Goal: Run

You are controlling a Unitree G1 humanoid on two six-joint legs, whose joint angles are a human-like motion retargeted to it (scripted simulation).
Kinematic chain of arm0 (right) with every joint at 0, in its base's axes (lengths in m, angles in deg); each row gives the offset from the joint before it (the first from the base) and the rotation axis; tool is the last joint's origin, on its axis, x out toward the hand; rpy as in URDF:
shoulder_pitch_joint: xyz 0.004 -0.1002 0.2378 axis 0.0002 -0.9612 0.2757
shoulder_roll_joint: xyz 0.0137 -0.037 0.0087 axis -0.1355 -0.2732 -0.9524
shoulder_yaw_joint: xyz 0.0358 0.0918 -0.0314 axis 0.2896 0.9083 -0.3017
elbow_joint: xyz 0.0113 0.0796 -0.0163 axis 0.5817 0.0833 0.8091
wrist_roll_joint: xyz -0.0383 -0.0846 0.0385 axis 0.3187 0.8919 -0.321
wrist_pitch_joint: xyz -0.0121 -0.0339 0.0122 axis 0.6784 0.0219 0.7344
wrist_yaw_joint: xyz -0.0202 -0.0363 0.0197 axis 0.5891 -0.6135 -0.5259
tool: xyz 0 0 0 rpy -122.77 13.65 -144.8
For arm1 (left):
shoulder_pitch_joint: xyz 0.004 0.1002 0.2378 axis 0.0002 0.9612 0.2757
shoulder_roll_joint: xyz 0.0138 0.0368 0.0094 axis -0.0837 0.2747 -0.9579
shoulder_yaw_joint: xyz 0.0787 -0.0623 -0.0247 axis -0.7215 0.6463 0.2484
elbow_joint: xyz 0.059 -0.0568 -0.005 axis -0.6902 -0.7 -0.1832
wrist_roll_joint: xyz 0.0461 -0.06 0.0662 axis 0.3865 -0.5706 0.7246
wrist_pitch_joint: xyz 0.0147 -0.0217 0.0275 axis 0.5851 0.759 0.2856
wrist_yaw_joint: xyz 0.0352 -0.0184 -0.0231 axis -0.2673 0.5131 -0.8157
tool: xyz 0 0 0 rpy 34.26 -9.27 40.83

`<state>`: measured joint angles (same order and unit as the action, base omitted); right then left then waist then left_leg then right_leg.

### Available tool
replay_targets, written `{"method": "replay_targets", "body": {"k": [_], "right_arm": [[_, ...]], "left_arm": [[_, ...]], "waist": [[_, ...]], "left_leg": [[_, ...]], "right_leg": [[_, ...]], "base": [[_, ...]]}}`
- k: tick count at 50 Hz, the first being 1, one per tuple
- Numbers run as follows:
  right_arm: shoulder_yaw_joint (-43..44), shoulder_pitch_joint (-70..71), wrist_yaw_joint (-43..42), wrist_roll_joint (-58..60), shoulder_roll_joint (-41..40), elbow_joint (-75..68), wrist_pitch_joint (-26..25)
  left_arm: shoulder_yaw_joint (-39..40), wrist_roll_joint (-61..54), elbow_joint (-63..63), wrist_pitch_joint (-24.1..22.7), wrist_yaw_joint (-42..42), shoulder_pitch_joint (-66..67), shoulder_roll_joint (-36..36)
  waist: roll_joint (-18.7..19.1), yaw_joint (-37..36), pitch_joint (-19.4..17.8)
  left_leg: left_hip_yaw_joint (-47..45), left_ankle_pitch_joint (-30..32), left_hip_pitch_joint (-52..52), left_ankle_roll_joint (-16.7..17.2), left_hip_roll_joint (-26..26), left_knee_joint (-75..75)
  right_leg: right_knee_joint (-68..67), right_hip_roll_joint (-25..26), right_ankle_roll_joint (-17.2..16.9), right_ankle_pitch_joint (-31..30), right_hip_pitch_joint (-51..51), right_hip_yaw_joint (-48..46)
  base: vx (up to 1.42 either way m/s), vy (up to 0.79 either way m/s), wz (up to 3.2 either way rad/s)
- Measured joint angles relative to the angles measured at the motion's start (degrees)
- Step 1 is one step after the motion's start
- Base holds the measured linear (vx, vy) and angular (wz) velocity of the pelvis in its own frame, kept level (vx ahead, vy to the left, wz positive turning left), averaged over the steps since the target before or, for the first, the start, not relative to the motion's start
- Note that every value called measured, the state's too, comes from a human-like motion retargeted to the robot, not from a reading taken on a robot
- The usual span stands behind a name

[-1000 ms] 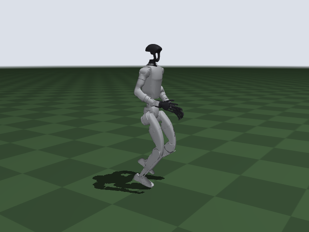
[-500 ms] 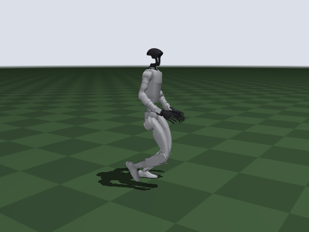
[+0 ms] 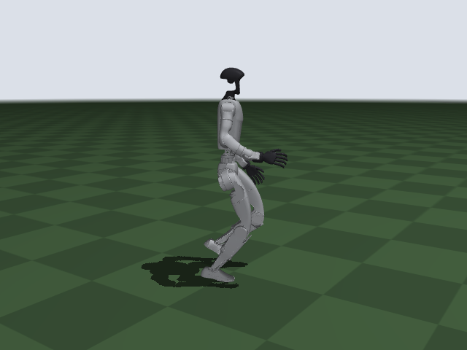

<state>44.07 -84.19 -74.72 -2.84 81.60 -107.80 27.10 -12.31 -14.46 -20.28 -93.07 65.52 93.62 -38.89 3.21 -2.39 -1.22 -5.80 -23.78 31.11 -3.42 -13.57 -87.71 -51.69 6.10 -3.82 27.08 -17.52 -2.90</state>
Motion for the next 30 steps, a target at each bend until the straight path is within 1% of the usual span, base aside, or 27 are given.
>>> {"method": "replay_targets", "body": {"k": [3, 5, 8, 10, 12, 14, 15, 17, 18, 20, 22, 25, 27, 30], "right_arm": [[-0.68, -1.52, 1.27, -0.40, -1.22, -1.03, 0.80], [-0.94, -2.49, 2.05, 0.00, -1.77, -2.16, 1.27], [-1.26, -4.01, 2.77, 0.86, -2.85, -3.76, 1.77], [-1.59, -5.68, 2.81, 1.43, -3.79, -5.04, 1.65], [-1.76, -6.78, 2.38, 2.30, -4.94, -6.91, 0.98], [-1.96, -7.29, 1.67, 3.18, -6.44, -9.41, -0.02], [-2.05, -7.42, 1.27, 3.62, -7.25, -10.78, -0.49], [-2.16, -7.05, 0.99, 3.69, -8.53, -13.74, -0.86], [-2.28, -7.15, 0.99, 3.41, -8.90, -14.95, -0.79], [-2.51, -7.98, 1.41, 2.49, -9.08, -16.27, -0.51], [-2.70, -9.14, 1.97, 1.55, -8.69, -16.33, -0.18], [-2.93, -10.80, 2.40, 0.61, -7.85, -15.77, -0.12], [-2.73, -11.98, 2.29, 0.31, -7.24, -15.07, 0.04], [-2.42, -13.20, 1.29, 0.21, -6.35, -13.53, 0.10]], "left_arm": [[-0.49, 0.59, -1.69, -0.78, 2.33, 3.69, -0.58], [-0.56, 0.36, -1.91, -1.09, 2.80, 5.29, -1.08], [-0.34, -0.15, -1.02, -1.46, 1.90, 6.04, -1.91], [-0.19, -0.09, -0.19, -1.82, 0.62, 6.06, -2.40], [0.09, 0.56, 0.68, -1.90, -1.34, 4.54, -3.46], [0.23, 1.81, 1.11, -1.66, -3.82, 1.61, -4.66], [0.26, 2.55, 1.20, -1.48, -5.15, -0.19, -5.21], [0.29, 3.92, 0.90, -0.88, -7.43, -4.84, -5.75], [0.37, 4.28, 0.94, -0.68, -8.20, -6.70, -5.65], [0.49, 4.77, 1.74, -0.60, -8.94, -9.12, -5.02], [0.33, 5.01, 3.34, -1.11, -8.79, -10.06, -4.18], [-0.72, 5.14, 6.08, -2.61, -7.60, -10.31, -3.35], [-2.14, 5.51, 7.63, -3.76, -6.77, -10.08, -3.29], [-3.70, 5.83, 9.40, -4.52, -5.67, -9.35, -3.38]], "waist": [[-2.06, -0.89, 2.25], [-4.00, -0.74, 3.56], [-7.20, 0.73, 4.76], [-8.37, 1.59, 4.87], [-9.49, 2.37, 4.38], [-10.33, 3.18, 3.55], [-10.64, 3.61, 3.13], [-10.52, 4.31, 2.58], [-10.14, 4.77, 2.55], [-9.04, 5.95, 2.95], [-7.70, 7.26, 3.81], [-5.50, 8.56, 5.44], [-3.84, 8.31, 6.36], [-1.02, 6.86, 7.16]], "left_leg": [[-2.97, -0.10, 0.66, 2.12, 5.55, 16.33], [-4.69, 1.38, 0.34, 3.54, 10.35, 27.99], [-5.66, 3.74, -1.29, 3.58, 17.67, 38.99], [-5.29, 0.85, -1.67, 1.66, 20.24, 37.35], [-4.64, -4.86, -2.37, -1.78, 22.13, 33.20], [-4.21, -10.65, -3.03, -4.87, 23.13, 29.23], [-4.06, -13.15, -3.38, -6.08, 23.35, 27.65], [-3.46, -15.36, -5.11, -6.48, 23.16, 27.74], [-3.06, -15.45, -6.39, -6.10, 22.91, 28.70], [-2.12, -13.68, -9.52, -4.27, 22.14, 32.01], [-1.38, -9.56, -12.73, -1.39, 20.83, 36.13], [-0.43, -1.50, -15.96, 3.51, 17.90, 39.57], [0.39, 3.13, -16.50, 6.32, 15.16, 37.41], [1.55, 7.96, -15.75, 8.58, 10.08, 28.34]], "right_leg": [[3.27, -2.78, -5.35, -8.28, 2.72, 0.53], [1.52, -5.99, -8.10, -12.28, 3.19, 0.14], [-7.03, -11.38, -10.26, -15.44, 2.66, -0.33], [-15.53, -13.62, -10.70, -16.45, 2.17, -0.50], [-25.56, -15.74, -10.81, -17.59, 0.65, -0.43], [-34.72, -17.78, -9.95, -18.10, -2.03, -0.44], [-38.58, -18.69, -9.26, -17.93, -3.69, -0.47], [-42.48, -19.76, -7.08, -16.02, -8.29, -0.67], [-42.97, -20.17, -5.86, -14.50, -10.56, -1.00], [-40.94, -20.15, -4.08, -11.84, -14.63, -1.97], [-34.79, -18.94, -3.47, -10.07, -17.72, -3.31], [-21.63, -15.36, -3.89, -9.75, -20.56, -5.14], [-12.26, -11.40, -4.90, -11.12, -21.09, -5.60], [-2.36, -4.96, -5.16, -13.37, -20.32, -5.90]], "base": [[0.02, 0.07, 0.15], [0.01, 0.06, 0.35], [-0.01, 0.04, 0.52], [-0.02, 0.03, 0.41], [-0.02, 0.02, 0.30], [-0.03, 0.02, 0.26], [-0.03, 0.02, 0.20], [0.00, 0.00, 0.00], [0.00, 0.00, 0.00], [0.00, 0.00, 0.00], [0.00, 0.00, 0.00], [0.01, -0.05, 0.17], [-0.01, -0.06, 0.11], [-0.03, -0.05, 0.03]]}}
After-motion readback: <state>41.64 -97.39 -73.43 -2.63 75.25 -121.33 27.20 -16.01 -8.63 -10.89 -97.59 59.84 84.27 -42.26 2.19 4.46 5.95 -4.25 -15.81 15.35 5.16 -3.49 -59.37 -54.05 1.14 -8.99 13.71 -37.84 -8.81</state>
